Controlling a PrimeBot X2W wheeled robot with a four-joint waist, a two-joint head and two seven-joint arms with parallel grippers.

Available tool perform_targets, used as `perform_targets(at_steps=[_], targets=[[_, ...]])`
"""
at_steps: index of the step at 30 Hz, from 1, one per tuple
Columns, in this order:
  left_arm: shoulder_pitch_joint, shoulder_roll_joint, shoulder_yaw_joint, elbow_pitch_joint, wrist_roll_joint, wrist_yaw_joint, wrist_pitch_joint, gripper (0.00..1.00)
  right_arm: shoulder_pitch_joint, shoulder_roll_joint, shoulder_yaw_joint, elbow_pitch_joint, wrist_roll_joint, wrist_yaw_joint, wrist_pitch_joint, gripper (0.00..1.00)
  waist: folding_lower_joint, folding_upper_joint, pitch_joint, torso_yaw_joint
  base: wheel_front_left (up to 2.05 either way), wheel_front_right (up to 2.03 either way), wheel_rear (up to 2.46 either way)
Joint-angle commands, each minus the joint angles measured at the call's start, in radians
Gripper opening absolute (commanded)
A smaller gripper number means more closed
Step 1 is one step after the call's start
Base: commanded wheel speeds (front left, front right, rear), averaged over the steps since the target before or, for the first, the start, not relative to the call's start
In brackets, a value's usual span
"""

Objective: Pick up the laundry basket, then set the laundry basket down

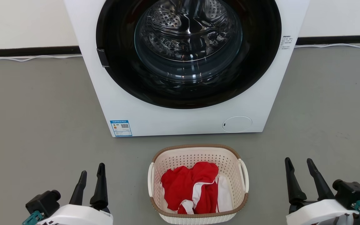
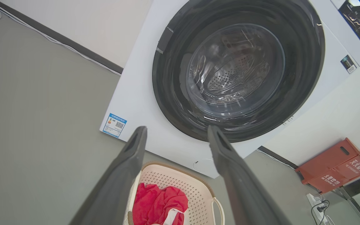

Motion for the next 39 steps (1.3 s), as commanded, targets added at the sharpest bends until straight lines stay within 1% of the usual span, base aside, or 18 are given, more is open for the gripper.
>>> perform_targets(at_steps=[1, 26, 39], targets=[[-0.045, 0.011, 0.019, -0.03, 0.03, 0.007, -0.014, 1.0, -0.027, -0.015, 0.024, -0.022, -0.037, 0.006, -0.021, 1.0, -0.0001, 0.0, 0.0, 0.0, 0.0, 0.0, 0.0], [-0.044, 0.013, 0.01, -0.029, 0.292, 0.019, -0.084, 1.0, -0.027, -0.012, 0.015, 0.011, -0.327, 0.007, -0.092, 1.0, -0.0001, 0.0, 0.001, -0.004, 0.0, 0.0, 0.0], [-0.043, 0.013, 0.011, -0.014, 0.302, 0.015, -0.085, 1.0, -0.031, -0.009, 0.002, 0.022, -0.327, 0.007, -0.093, 1.0, -0.0001, 0.0, 0.001, -0.006, 0.0, 0.0, 0.0]])
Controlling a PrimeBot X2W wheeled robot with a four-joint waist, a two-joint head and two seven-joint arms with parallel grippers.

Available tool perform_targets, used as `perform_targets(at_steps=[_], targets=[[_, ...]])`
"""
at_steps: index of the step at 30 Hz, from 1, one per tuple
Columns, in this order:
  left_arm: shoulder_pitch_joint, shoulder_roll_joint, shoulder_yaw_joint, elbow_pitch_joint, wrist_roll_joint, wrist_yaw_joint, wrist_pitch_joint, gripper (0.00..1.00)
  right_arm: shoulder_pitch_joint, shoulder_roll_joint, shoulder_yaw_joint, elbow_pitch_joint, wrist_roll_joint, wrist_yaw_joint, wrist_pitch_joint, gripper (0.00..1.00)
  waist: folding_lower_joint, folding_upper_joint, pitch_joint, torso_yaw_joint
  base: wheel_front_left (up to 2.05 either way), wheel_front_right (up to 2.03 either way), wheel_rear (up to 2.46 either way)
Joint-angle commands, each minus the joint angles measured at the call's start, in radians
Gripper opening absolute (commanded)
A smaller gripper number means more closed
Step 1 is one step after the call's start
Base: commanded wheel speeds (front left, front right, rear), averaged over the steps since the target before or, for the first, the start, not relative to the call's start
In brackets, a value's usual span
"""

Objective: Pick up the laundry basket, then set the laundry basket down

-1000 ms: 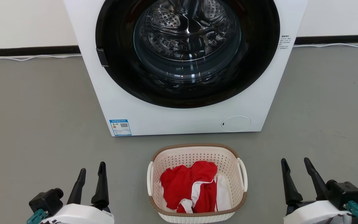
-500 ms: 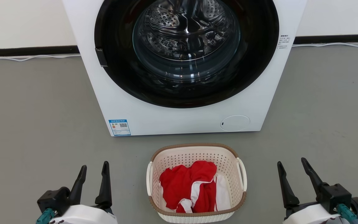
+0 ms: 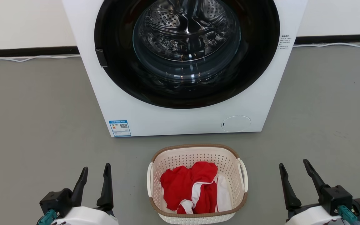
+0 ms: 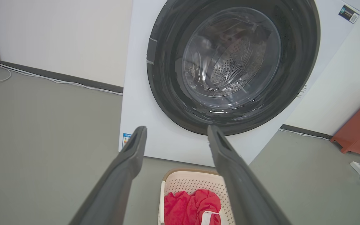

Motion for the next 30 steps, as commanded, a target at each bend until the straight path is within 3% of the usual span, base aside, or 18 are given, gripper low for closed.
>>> perform_targets(at_steps=[1, 11, 16, 30], targets=[[-0.043, 0.01, 0.026, -0.019, 0.015, 0.007, -0.01, 1.0, -0.032, -0.008, 0.018, -0.018, 0.0, 0.006, -0.014, 1.0, 0.0, -0.0001, 0.0, 0.0, 0.0, 0.0, 0.0], [-0.043, 0.01, 0.031, -0.012, 0.05, 0.017, -0.01, 1.0, -0.031, -0.007, 0.018, -0.014, -0.001, 0.006, -0.014, 1.0, 0.0, -0.0001, 0.003, 0.004, 0.0, 0.0, 0.0], [-0.043, 0.01, 0.031, -0.021, 0.118, 0.027, -0.01, 1.0, -0.029, -0.004, 0.019, -0.015, -0.003, 0.006, -0.014, 1.0, 0.0, -0.0001, 0.007, 0.005, 0.0, 0.0, 0.0], [-0.04, 0.01, 0.037, -0.019, 0.107, 0.037, -0.01, 1.0, -0.029, -0.004, 0.015, -0.016, -0.013, 0.006, -0.014, 1.0, 0.0, -0.0001, 0.01, 0.005, 0.0, 0.0, 0.0]])
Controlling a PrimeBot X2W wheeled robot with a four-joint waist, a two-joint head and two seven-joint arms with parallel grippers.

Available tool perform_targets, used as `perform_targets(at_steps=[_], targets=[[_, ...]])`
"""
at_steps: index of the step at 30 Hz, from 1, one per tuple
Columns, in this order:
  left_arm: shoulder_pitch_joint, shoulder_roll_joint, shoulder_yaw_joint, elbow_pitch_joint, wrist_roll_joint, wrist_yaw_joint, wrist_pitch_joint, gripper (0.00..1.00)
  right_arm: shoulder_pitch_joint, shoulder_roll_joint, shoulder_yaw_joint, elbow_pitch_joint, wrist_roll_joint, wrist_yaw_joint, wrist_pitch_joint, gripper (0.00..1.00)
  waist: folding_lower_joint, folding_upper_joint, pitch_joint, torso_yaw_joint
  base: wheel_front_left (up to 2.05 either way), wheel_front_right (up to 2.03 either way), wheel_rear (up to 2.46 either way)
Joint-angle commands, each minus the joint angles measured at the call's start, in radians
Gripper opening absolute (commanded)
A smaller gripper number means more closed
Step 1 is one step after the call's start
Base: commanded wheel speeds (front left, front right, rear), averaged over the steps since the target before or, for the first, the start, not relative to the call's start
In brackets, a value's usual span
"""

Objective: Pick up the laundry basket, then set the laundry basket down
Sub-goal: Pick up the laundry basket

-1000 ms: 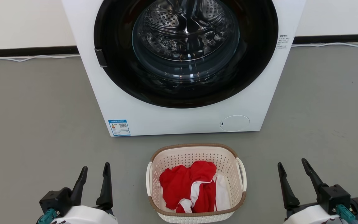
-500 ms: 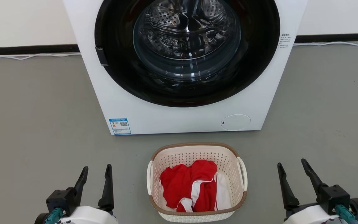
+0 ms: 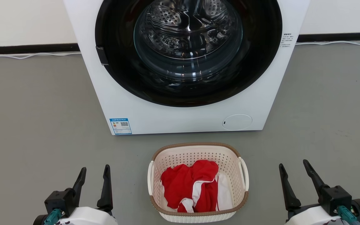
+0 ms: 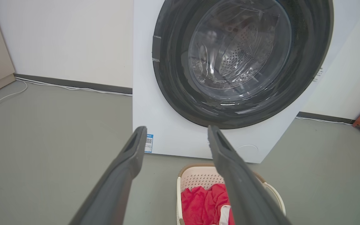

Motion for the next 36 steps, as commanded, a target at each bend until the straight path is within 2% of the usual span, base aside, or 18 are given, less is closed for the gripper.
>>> perform_targets(at_steps=[1, 9, 19, 25, 36], targets=[[-0.04, 0.01, 0.03, -0.026, 0.001, 0.009, -0.01, 1.0, -0.029, -0.009, 0.019, -0.021, -0.006, 0.006, -0.014, 1.0, 0.0, -0.0001, 0.001, 0.0, 0.0, 0.0, 0.0], [-0.067, 0.01, 0.027, -0.028, -0.003, 0.008, -0.01, 1.0, -0.05, -0.006, 0.008, -0.031, -0.018, 0.006, -0.014, 1.0, 0.0, -0.0001, 0.052, 0.003, 0.0, 0.0, 0.0], [-0.179, 0.01, 0.012, 0.035, 0.007, -0.006, -0.01, 1.0, -0.155, 0.004, -0.038, 0.022, -0.055, 0.006, -0.014, 1.0, 0.0, -0.0001, 0.189, 0.005, 0.0, 0.0, 0.0], [-0.291, 0.01, -0.021, 0.116, -0.014, -0.015, -0.01, 1.0, -0.247, 0.006, -0.051, 0.149, -0.062, 0.006, -0.014, 1.0, 0.0, -0.0001, 0.289, 0.011, 0.0, 0.0, 0.0], [-0.584, 0.01, -0.156, 0.478, -0.036, -0.013, 0.006, 1.0, -0.502, 0.006, -0.055, 0.463, -0.098, 0.006, -0.011, 1.0, 0.0, -0.0001, 0.495, 0.014, 0.0, 0.0, 0.0]])
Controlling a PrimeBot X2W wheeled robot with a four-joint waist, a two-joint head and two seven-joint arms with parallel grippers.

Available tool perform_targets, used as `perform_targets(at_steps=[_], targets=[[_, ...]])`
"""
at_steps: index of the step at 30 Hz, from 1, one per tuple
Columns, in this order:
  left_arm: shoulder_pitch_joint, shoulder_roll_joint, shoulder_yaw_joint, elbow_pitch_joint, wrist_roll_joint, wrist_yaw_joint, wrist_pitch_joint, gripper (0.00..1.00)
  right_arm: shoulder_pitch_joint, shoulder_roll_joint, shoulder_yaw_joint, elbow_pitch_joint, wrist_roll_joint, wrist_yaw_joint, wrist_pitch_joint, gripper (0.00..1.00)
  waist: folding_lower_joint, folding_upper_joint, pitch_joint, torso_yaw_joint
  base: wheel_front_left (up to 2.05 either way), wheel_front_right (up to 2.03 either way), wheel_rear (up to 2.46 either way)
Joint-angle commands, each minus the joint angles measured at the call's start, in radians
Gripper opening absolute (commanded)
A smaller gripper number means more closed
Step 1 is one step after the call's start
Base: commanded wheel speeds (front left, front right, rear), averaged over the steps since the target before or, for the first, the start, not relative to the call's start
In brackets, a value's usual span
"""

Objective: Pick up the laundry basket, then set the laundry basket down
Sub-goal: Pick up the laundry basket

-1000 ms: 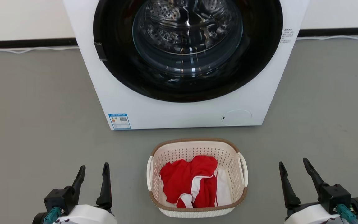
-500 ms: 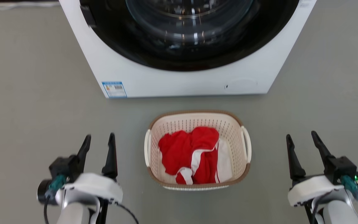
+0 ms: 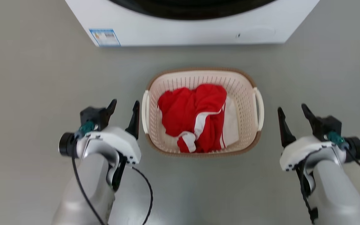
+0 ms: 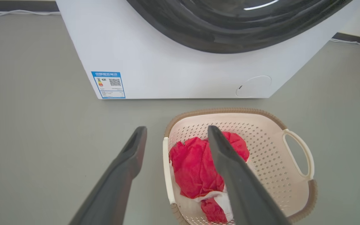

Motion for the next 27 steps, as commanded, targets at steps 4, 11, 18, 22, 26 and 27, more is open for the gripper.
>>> perform_targets(at_steps=[4, 11, 18, 22, 26, 27], targets=[[-0.121, 0.017, -0.018, 0.099, -0.03, 0.008, 0.001, 1.0, -0.094, 0.001, 0.013, 0.07, -0.037, 0.006, -0.012, 1.0, 0.0, 0.0, 0.121, -0.008, 0.0, 0.0, 0.0], [-0.237, 0.017, -0.074, 0.233, -0.08, 0.034, -0.006, 1.0, -0.198, 0.001, -0.003, 0.148, -0.056, 0.006, -0.013, 1.0, 0.0, 0.0, 0.216, -0.018, 0.0, 0.0, 0.0], [-0.311, 0.017, -0.108, 0.298, -0.099, 0.038, -0.014, 1.0, -0.236, 0.001, -0.022, 0.128, -0.058, 0.006, -0.014, 1.0, 0.0, 0.0, 0.293, -0.023, 0.0, 0.0, 0.0], [-0.35, 0.017, -0.128, 0.313, -0.109, 0.045, -0.015, 1.0, -0.253, 0.001, -0.027, 0.122, -0.059, 0.006, -0.014, 1.0, 0.0, 0.0, 0.331, -0.021, 0.0, 0.0, 0.0], [-0.38, 0.017, -0.153, 0.325, -0.119, 0.062, -0.016, 1.0, -0.275, 0.001, -0.016, 0.129, -0.046, 0.006, -0.014, 1.0, 0.0, 0.0, 0.36, -0.021, 0.0, 0.0, 0.0], [-0.386, 0.017, -0.157, 0.326, -0.123, 0.065, -0.016, 1.0, -0.281, 0.001, -0.011, 0.132, -0.042, 0.006, -0.014, 1.0, 0.0, 0.0, 0.367, -0.021, 0.0, 0.0, 0.0]])
